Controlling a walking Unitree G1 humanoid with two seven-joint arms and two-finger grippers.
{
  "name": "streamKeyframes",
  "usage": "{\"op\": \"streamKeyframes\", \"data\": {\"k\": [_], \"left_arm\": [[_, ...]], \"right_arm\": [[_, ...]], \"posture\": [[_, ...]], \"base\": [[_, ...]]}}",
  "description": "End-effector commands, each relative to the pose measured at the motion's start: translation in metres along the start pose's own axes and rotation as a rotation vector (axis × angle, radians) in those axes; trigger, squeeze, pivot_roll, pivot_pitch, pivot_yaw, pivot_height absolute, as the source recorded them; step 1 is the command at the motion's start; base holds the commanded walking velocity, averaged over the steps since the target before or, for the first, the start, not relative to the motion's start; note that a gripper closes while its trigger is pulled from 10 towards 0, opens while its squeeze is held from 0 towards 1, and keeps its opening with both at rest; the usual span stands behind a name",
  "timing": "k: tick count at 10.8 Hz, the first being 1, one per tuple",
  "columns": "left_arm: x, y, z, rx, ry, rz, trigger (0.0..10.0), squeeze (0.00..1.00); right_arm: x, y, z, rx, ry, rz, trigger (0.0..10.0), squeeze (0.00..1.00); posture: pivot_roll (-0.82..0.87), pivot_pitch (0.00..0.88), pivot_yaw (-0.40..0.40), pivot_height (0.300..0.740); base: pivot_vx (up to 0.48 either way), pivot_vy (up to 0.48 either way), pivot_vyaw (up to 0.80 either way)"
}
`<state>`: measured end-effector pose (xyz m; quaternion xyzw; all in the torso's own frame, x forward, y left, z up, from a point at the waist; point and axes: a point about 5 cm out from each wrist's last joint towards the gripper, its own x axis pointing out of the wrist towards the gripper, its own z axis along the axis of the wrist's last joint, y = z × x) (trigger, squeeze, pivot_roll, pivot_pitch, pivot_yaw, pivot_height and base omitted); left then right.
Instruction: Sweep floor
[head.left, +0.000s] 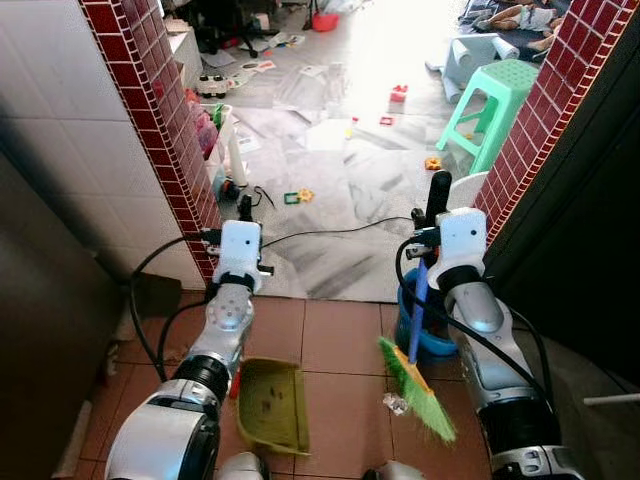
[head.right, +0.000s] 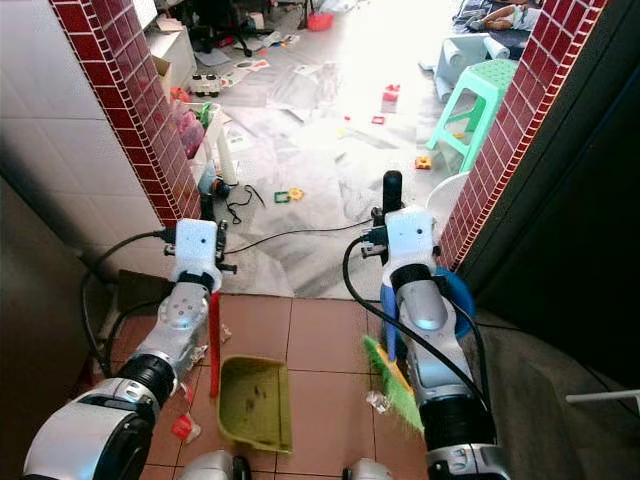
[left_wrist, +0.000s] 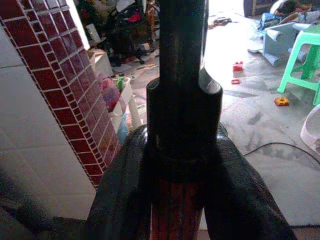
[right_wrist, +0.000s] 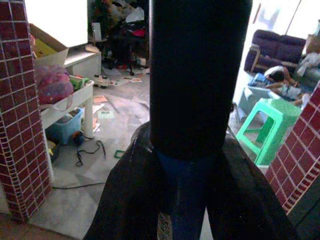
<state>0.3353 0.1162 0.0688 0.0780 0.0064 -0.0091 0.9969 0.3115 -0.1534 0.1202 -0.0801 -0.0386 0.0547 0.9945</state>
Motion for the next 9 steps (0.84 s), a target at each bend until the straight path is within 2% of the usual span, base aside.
{"op": "streamKeyframes", "data": {"k": [1,2,4,7,9], "left_arm": [[-0.003,-0.004,-0.003,-0.015,0.005,-0.017,10.0,0.0],[-0.003,-0.005,-0.004,-0.015,0.009,-0.019,10.0,0.0],[-0.002,-0.008,-0.003,-0.016,0.013,-0.027,10.0,0.0],[-0.002,-0.012,-0.003,-0.034,0.033,-0.049,10.0,0.0],[-0.002,-0.023,-0.006,-0.1,0.083,-0.133,10.0,0.0]], "right_arm": [[0.0,-0.004,-0.012,0.094,0.098,-0.051,10.0,0.0],[0.0,-0.007,-0.017,0.147,0.145,-0.089,10.0,0.0],[0.003,-0.016,-0.024,0.361,0.23,-0.236,10.0,0.0],[0.013,-0.007,-0.007,0.558,0.174,-0.255,10.0,0.0],[0.017,-0.006,0.001,0.57,0.144,-0.252,10.0,0.0]], "posture": [[-0.12,0.0,0.034,0.74],[-0.12,0.0,0.034,0.74],[-0.12,0.0,0.036,0.74],[-0.12,0.0,0.041,0.74],[-0.12,0.0,0.038,0.74]], "base": [[0.0,0.0,0.0],[0.0,0.0,0.0],[0.0,0.0,0.0],[0.0,0.0,0.0],[0.0,0.0,0.0]]}}
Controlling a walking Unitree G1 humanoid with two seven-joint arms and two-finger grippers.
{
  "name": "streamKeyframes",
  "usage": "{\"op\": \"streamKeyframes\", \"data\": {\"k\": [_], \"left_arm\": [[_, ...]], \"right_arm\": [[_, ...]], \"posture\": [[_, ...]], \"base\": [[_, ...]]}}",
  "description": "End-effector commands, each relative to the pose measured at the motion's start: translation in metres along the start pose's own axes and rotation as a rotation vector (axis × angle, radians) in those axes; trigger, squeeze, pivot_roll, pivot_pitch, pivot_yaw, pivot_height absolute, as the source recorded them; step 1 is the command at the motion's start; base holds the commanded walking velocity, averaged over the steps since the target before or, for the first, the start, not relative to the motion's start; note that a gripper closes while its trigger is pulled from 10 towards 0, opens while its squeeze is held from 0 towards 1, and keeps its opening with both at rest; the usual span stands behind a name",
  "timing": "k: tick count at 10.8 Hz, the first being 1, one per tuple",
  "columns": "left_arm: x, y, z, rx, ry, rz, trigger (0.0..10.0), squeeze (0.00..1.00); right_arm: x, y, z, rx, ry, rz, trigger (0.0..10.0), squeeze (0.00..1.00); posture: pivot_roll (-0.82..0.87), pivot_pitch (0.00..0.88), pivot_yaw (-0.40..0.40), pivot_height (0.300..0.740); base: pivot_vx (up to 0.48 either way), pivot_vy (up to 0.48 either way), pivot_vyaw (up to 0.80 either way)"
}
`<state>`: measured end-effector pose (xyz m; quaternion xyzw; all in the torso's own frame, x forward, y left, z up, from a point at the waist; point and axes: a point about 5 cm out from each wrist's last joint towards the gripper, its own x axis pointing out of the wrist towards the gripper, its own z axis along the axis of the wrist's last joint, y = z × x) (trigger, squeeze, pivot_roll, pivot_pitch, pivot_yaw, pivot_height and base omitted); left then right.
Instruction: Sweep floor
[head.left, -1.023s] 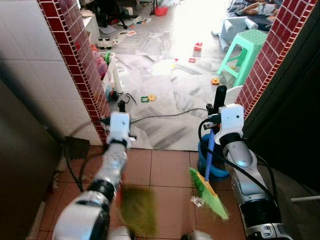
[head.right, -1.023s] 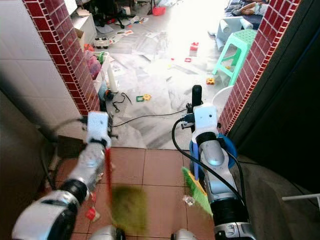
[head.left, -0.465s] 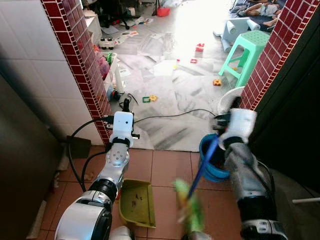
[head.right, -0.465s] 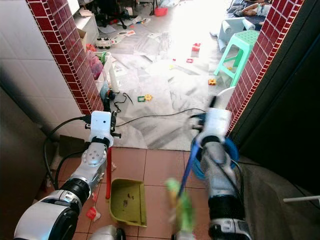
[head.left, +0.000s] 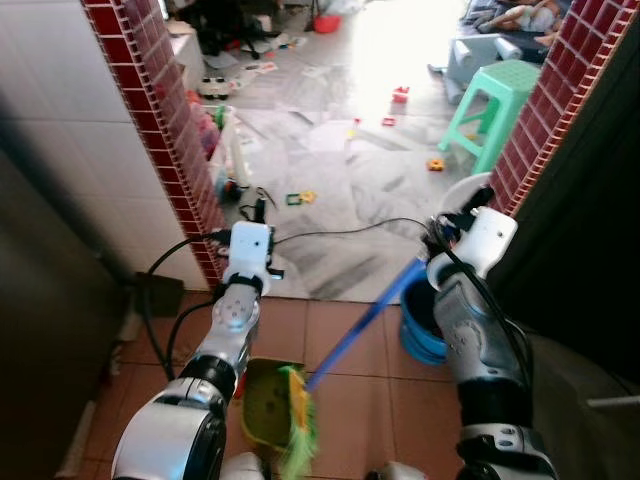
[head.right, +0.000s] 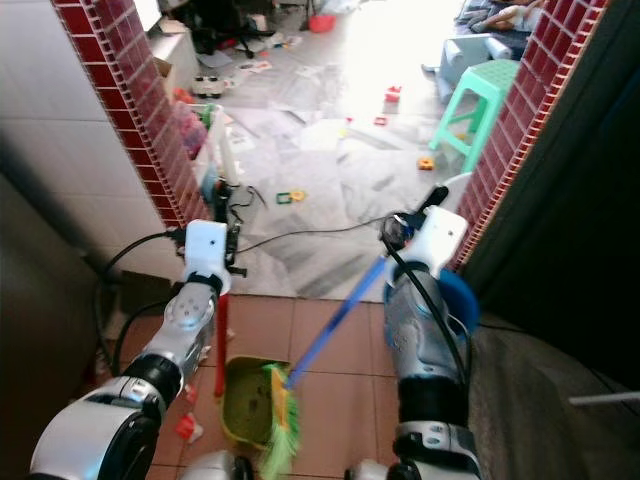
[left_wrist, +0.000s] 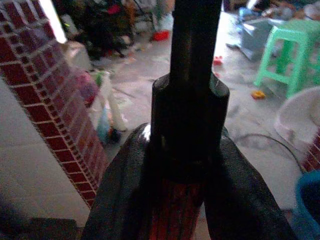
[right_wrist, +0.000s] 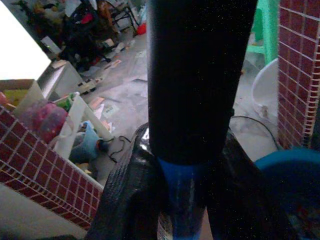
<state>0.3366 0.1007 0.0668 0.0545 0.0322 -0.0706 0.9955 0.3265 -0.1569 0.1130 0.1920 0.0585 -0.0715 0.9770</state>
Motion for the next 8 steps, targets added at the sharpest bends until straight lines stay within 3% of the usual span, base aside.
{"op": "streamKeyframes", "data": {"k": [1,4,5,6,8], "left_arm": [[-0.003,-0.014,-0.01,-0.059,0.077,-0.059,10.0,0.0],[-0.001,-0.016,-0.006,-0.096,0.064,-0.07,10.0,0.0],[0.001,-0.016,-0.003,-0.116,0.053,-0.072,10.0,0.0],[0.002,-0.015,-0.001,-0.134,0.048,-0.078,10.0,0.0],[0.001,-0.016,-0.004,-0.194,0.069,-0.081,10.0,0.0]], "right_arm": [[0.002,0.005,0.012,0.033,-0.035,0.013,10.0,0.0],[0.004,0.013,0.018,0.094,-0.056,0.051,10.0,0.0],[0.002,0.031,0.033,0.085,-0.118,0.188,10.0,0.0],[-0.003,0.052,0.06,0.023,-0.227,0.358,10.0,0.0],[-0.006,0.064,0.085,-0.092,-0.34,0.455,10.0,0.0]], "posture": [[-0.12,0.0,0.038,0.74],[-0.12,0.0,0.041,0.74],[-0.11,0.0,0.041,0.74],[-0.11,0.0,0.041,0.74],[-0.12,0.0,0.037,0.74]], "base": [[0.0,0.0,0.0],[0.0,0.0,0.0],[0.0,0.0,0.0],[0.0,0.0,0.0],[0.0,0.0,0.0]]}}
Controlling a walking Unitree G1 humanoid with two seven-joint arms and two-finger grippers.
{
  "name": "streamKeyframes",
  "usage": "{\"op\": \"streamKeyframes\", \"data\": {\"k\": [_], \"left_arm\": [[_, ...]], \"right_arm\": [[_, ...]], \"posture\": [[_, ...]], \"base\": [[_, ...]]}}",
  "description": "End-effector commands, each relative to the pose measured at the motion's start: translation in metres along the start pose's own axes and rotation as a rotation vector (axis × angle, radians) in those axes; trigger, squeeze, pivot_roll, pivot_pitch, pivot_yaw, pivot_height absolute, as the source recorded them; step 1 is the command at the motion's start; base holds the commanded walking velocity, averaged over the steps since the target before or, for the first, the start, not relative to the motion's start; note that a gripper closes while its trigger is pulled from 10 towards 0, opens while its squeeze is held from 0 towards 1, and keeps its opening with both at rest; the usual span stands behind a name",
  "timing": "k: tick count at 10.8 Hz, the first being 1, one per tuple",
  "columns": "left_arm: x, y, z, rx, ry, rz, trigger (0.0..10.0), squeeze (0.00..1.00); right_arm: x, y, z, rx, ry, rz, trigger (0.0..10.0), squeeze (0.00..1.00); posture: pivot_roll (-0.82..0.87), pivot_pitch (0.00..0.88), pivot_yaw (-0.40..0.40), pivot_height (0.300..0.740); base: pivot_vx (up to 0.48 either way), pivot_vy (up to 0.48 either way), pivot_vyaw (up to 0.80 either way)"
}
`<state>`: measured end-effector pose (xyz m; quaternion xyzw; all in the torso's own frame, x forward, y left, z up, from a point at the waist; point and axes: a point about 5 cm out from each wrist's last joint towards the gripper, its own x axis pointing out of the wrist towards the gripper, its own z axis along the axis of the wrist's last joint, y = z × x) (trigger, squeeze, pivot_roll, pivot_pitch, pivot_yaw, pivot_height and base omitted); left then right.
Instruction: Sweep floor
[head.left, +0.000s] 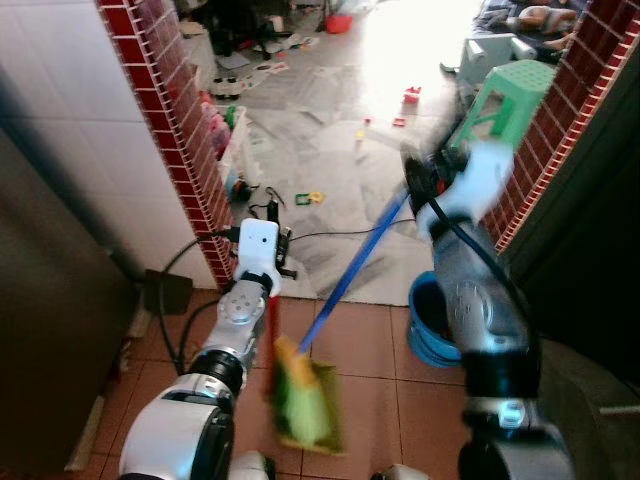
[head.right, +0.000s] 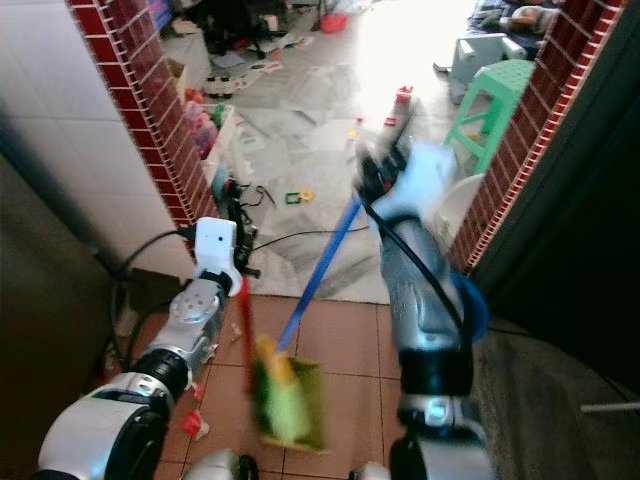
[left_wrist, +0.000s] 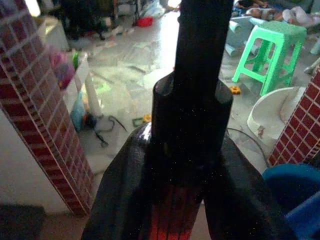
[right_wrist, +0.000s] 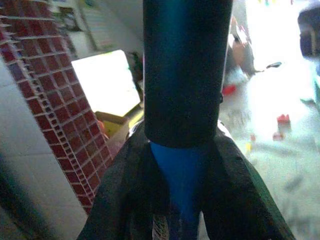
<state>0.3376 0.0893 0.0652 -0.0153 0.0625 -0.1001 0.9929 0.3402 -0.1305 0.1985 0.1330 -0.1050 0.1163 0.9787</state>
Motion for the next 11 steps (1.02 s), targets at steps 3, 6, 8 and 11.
{"op": "streamKeyframes", "data": {"k": [3,6,8,11], "left_arm": [[0.0,-0.006,-0.002,-0.079,0.017,-0.022,10.0,0.0],[0.0,-0.004,-0.002,-0.077,0.014,-0.023,10.0,0.0],[0.0,-0.003,-0.001,-0.071,0.009,-0.022,10.0,0.0],[0.0,-0.001,-0.001,-0.059,0.007,-0.025,10.0,0.0]], "right_arm": [[-0.002,0.001,0.014,-0.018,-0.071,0.022,10.0,0.0],[-0.003,-0.003,0.018,-0.071,-0.089,0.027,10.0,0.0],[0.002,-0.006,0.037,-0.164,-0.167,0.018,10.0,0.0],[0.01,-0.016,0.071,-0.264,-0.308,-0.064,10.0,0.0]], "posture": [[-0.12,0.0,0.038,0.74],[-0.13,0.0,0.041,0.74],[-0.13,0.0,0.04,0.74],[-0.13,0.0,0.042,0.74]], "base": [[0.0,0.0,0.0],[0.0,0.0,0.0],[0.0,0.0,0.0],[0.0,0.0,0.0]]}}
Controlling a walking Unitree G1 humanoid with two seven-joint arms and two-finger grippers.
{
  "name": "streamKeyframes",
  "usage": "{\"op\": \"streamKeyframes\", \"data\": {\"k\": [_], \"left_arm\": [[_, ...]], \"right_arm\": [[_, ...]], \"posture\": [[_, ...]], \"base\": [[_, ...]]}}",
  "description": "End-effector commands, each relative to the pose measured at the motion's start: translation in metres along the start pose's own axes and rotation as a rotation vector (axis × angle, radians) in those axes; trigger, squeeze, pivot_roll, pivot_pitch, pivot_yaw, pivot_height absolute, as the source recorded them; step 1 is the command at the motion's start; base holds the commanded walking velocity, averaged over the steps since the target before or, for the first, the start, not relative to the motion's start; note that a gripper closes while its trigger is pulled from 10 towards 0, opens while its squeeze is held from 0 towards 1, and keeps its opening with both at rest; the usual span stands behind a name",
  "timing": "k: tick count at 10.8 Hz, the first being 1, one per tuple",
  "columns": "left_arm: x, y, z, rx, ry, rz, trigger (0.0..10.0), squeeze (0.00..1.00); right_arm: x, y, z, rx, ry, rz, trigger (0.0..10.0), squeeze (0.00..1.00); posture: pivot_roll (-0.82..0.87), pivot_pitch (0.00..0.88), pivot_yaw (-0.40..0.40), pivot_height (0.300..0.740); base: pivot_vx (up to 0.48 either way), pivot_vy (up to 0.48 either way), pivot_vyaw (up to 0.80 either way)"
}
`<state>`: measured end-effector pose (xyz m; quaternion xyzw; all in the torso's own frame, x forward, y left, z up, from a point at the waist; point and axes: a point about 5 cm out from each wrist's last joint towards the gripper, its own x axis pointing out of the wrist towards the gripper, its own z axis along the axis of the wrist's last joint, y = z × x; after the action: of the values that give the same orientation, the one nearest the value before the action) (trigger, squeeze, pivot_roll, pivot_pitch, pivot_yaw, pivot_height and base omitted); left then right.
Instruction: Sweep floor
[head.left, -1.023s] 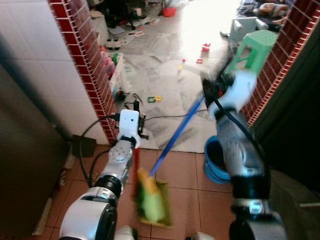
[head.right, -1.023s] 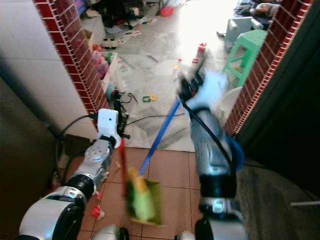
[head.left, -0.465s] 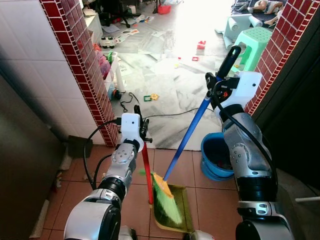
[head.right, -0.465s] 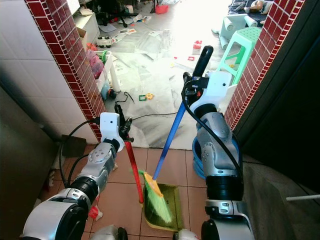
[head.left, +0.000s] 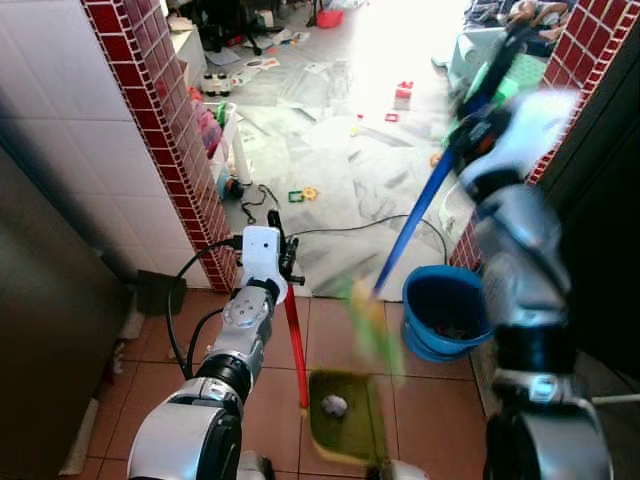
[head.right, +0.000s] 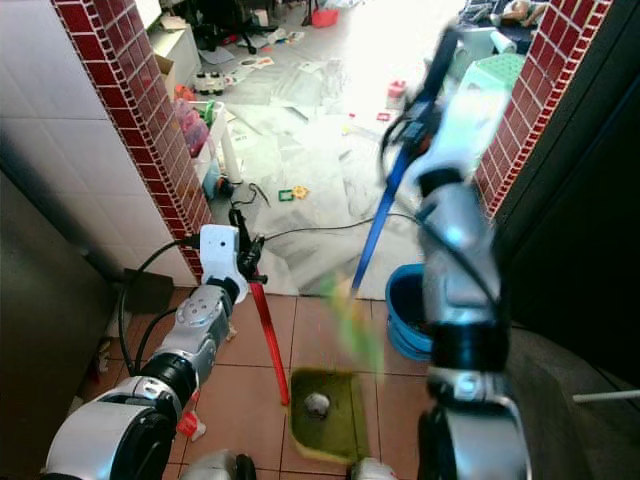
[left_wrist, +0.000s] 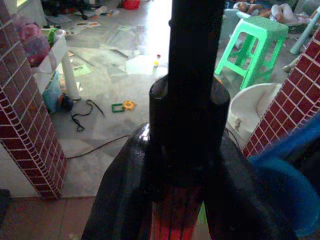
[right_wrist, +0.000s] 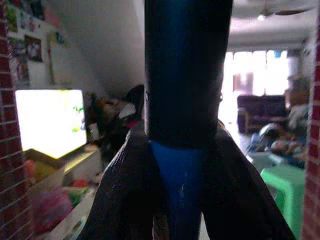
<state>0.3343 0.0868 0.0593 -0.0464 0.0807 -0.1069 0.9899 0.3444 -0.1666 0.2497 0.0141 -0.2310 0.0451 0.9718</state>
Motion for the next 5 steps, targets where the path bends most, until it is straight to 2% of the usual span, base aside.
{"op": "streamKeyframes", "data": {"k": [1,3,5], "left_arm": [[0.001,0.002,0.005,0.01,-0.026,-0.011,10.0,0.0],[0.0,0.005,0.009,0.037,-0.055,-0.016,10.0,0.0],[-0.005,0.019,0.021,0.045,-0.149,-0.003,10.0,0.0]], "right_arm": [[0.004,-0.001,0.01,-0.022,-0.055,-0.004,10.0,0.0],[-0.014,-0.005,-0.02,-0.06,0.045,-0.013,10.0,0.0],[-0.049,-0.002,-0.056,-0.103,0.167,-0.017,10.0,0.0]], "posture": [[-0.13,0.0,0.041,0.74],[-0.12,0.0,0.041,0.74],[-0.11,0.0,0.041,0.74]], "base": [[0.0,0.0,0.0],[0.0,0.0,0.0],[0.0,0.0,0.0]]}}
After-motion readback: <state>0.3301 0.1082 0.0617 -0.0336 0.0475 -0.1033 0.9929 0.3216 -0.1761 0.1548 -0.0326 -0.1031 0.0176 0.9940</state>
